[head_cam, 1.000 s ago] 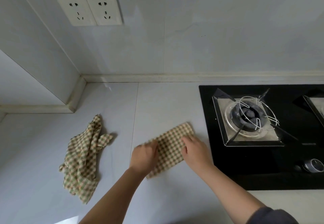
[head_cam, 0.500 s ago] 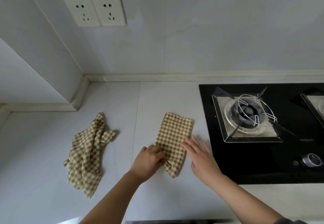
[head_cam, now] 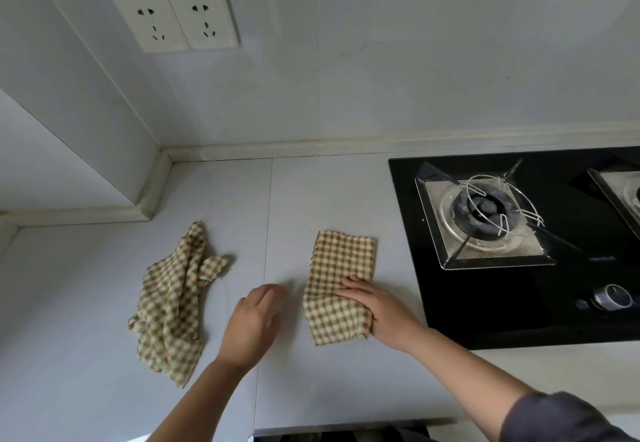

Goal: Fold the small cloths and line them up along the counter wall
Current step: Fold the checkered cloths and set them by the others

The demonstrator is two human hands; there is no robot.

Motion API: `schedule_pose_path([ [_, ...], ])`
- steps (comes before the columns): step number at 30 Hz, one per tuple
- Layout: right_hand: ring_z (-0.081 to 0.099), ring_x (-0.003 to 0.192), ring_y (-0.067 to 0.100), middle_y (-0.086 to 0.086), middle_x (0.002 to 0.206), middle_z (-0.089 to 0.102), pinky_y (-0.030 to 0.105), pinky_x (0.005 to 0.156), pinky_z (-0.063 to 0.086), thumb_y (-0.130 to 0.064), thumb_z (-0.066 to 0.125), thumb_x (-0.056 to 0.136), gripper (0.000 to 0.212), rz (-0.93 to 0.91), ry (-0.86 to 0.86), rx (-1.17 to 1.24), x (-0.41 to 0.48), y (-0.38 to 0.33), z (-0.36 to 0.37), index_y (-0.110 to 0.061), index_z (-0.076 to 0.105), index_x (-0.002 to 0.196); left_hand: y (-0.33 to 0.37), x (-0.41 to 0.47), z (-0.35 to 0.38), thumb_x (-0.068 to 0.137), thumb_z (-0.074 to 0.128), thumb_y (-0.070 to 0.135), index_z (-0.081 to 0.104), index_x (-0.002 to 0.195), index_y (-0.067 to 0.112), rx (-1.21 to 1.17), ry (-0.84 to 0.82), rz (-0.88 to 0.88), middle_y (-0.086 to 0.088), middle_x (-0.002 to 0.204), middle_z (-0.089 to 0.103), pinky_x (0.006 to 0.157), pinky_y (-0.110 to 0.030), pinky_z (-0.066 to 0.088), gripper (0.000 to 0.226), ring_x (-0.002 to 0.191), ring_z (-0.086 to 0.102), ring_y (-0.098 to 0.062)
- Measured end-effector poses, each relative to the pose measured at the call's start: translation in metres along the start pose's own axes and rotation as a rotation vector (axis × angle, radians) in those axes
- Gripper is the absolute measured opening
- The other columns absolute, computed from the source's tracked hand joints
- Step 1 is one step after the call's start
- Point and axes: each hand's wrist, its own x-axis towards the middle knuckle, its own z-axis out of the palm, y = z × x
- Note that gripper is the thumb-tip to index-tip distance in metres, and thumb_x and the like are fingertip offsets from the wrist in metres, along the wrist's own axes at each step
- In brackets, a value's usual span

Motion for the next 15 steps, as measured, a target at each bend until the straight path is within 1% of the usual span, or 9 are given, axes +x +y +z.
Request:
schedule_pose_path([
  [2,0.019,0.137,-0.001,-0.007,0.150,0.034,0.011,0.112,0.011,-0.003,0.057,0.089,0.055,0.027,-0.003,0.078,0.002,-0.002,-0.002,-0.025,0.047,0.138,0.007,0.008,0.007,0.073,0.067,0.014,0.051,0.125,0.019,0.043,-0.027,0.014,0.000,0.127,0.058,0.086,-0.031,0.046,0.055,0.115,0.053,-0.018],
  [3,0.022,0.136,-0.002,-0.007,0.148,0.037,0.009,0.110,0.012,-0.002,0.057,0.088,0.055,0.036,0.002,0.116,0.003,-0.002,-0.003,-0.025,0.048,0.137,0.013,0.014,0.009,0.074,0.068,0.017,0.050,0.129,0.018,0.055,-0.036,0.043,-0.002,0.132,0.056,0.089,-0.031,0.044,0.058,0.120,0.050,-0.017],
  [5,0.026,0.134,-0.002,-0.010,0.142,0.040,0.004,0.107,0.013,0.001,0.057,0.088,0.054,0.055,0.002,0.177,0.004,-0.003,-0.006,-0.023,0.050,0.136,0.022,0.027,0.016,0.080,0.057,0.025,0.048,0.132,0.018,0.058,-0.049,0.107,-0.001,0.136,0.055,0.093,-0.029,0.043,0.053,0.123,0.049,-0.015],
  [7,0.030,0.133,-0.002,-0.013,0.138,0.041,0.005,0.108,0.017,0.002,0.055,0.089,0.052,0.077,0.004,0.244,0.004,-0.002,-0.007,-0.022,0.051,0.135,0.026,0.037,0.023,0.080,0.053,0.018,0.048,0.128,0.020,-0.001,-0.079,0.114,-0.002,0.125,0.063,0.088,-0.028,0.048,0.048,0.109,0.059,-0.018],
  [9,0.039,0.130,-0.001,-0.012,0.136,0.047,0.010,0.109,0.025,0.001,0.055,0.090,0.048,0.103,0.029,0.337,0.005,-0.002,-0.008,-0.021,0.054,0.133,0.027,0.043,0.026,0.078,0.054,0.012,0.050,0.121,0.022,-0.079,-0.109,0.064,-0.001,0.104,0.070,0.074,-0.025,0.050,0.044,0.085,0.066,-0.022],
  [11,0.050,0.121,0.000,-0.011,0.128,0.056,0.011,0.102,0.035,0.001,0.055,0.089,0.044,0.134,0.057,0.453,0.006,-0.004,-0.009,-0.021,0.059,0.127,0.024,0.048,0.025,0.083,0.047,0.022,0.058,0.114,0.019,-0.097,-0.100,0.034,-0.002,0.091,0.071,0.066,-0.025,0.049,0.033,0.073,0.065,-0.024],
  [13,0.057,0.110,0.003,-0.010,0.115,0.063,0.008,0.090,0.041,0.003,0.055,0.088,0.039,0.216,0.125,0.526,0.010,-0.008,-0.012,-0.021,0.063,0.119,0.021,0.053,0.022,0.087,0.038,0.037,0.065,0.107,0.014,-0.110,-0.087,0.034,-0.004,0.084,0.070,0.061,-0.027,0.048,0.041,0.068,0.064,-0.026],
  [14,0.060,0.105,0.006,-0.007,0.108,0.065,0.009,0.084,0.044,0.003,0.055,0.088,0.036,0.281,0.191,0.543,0.014,-0.010,-0.014,-0.018,0.065,0.115,0.023,0.057,0.019,0.086,0.034,0.043,0.067,0.102,0.012,-0.132,-0.095,0.010,-0.007,0.080,0.069,0.058,-0.028,0.046,0.047,0.066,0.063,-0.027],
  [15,0.061,0.100,0.011,-0.004,0.102,0.066,0.014,0.078,0.046,0.002,0.054,0.087,0.031,0.359,0.269,0.530,0.019,-0.012,-0.017,-0.015,0.066,0.110,0.027,0.061,0.015,0.085,0.031,0.048,0.067,0.093,0.011,-0.160,-0.111,-0.041,-0.009,0.073,0.066,0.056,-0.028,0.042,0.053,0.064,0.060,-0.028],
])
